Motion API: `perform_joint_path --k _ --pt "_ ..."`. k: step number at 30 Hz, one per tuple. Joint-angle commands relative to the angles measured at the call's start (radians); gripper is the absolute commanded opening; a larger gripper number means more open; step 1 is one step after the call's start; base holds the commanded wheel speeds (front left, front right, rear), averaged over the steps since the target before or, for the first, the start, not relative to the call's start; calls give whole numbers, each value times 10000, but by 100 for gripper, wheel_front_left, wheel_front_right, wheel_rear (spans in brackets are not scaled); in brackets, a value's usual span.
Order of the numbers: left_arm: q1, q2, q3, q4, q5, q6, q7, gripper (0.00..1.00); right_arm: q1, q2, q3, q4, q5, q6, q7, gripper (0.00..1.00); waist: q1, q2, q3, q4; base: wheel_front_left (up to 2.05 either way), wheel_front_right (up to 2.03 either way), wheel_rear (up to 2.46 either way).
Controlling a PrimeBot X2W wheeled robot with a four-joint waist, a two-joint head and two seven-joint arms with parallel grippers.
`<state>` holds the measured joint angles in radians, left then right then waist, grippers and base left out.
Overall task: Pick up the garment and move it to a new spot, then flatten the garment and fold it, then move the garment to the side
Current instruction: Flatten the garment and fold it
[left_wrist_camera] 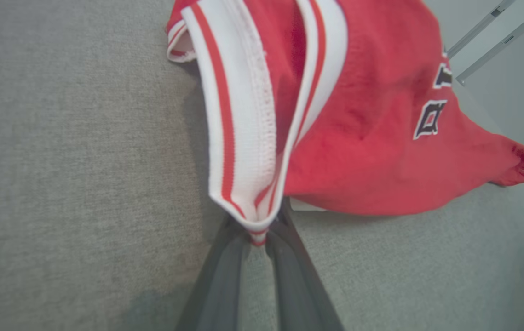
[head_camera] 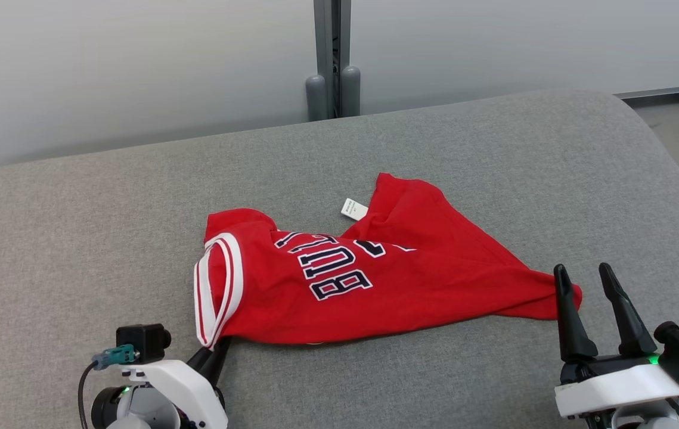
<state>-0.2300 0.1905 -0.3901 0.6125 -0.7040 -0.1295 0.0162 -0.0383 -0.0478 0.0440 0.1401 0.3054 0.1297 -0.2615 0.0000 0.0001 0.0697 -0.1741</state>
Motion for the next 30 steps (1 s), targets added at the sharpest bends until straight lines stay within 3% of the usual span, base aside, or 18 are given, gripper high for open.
perform_joint_path --k 1,14,26,30 --pt "-48 144 -111 -189 -149 -21 -23 0 -131 -53 -37 -66 55 20 -30 100 0 -1 58 15 0 0 0" --pt "455 778 -473 -2566 -177 205 -181 0 -66 -53 -212 -73 108 20 -30 100 0 -1 122 571 0 0 0" --pt "1749 1600 -869 -6897 -257 1130 1548 0 -77 -54 -389 6 72 20 -30 100 0 -1 168 958 0 0 0" --pt "1482 1647 -537 -7435 -564 1360 1796 0 -201 -54 -311 48 198 20 -30 100 0 -1 307 931 0 0 0"
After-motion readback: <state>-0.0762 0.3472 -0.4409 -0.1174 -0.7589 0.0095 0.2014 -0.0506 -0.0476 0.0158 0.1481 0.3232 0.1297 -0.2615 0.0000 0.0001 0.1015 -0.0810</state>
